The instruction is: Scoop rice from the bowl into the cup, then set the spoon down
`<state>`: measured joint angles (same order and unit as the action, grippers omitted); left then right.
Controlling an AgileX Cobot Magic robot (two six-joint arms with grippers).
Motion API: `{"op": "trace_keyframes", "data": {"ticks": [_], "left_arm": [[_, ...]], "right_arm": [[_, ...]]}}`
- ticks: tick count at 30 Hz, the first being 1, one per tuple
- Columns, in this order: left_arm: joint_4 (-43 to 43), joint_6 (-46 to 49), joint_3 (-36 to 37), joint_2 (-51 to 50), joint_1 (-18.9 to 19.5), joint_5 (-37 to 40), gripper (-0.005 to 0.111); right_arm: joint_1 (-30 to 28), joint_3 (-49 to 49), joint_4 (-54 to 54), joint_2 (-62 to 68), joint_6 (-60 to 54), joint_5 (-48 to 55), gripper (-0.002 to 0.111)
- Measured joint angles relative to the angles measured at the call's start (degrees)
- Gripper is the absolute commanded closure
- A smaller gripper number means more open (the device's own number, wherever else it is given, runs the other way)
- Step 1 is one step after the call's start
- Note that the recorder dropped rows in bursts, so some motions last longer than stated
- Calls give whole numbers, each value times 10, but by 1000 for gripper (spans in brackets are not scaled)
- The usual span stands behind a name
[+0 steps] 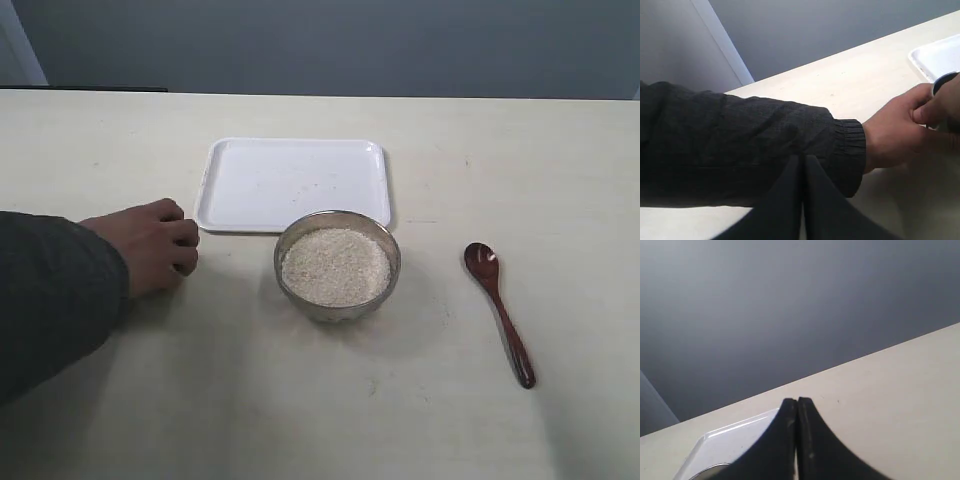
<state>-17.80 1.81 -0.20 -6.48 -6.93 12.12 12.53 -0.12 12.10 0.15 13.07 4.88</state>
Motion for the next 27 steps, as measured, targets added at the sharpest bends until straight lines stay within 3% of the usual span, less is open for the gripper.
{"op": "trace_keyframes", "data": {"ticks": [12,19,27], "left_arm": [[0,0,0,0,0,0,106],[0,0,0,0,0,0,106],[0,0,1,0,0,2,106]], "right_arm": [[0,0,138,0,47,-15,109],[0,0,135,0,48,-72,109],[0,0,133,0,48,-16,109]]}}
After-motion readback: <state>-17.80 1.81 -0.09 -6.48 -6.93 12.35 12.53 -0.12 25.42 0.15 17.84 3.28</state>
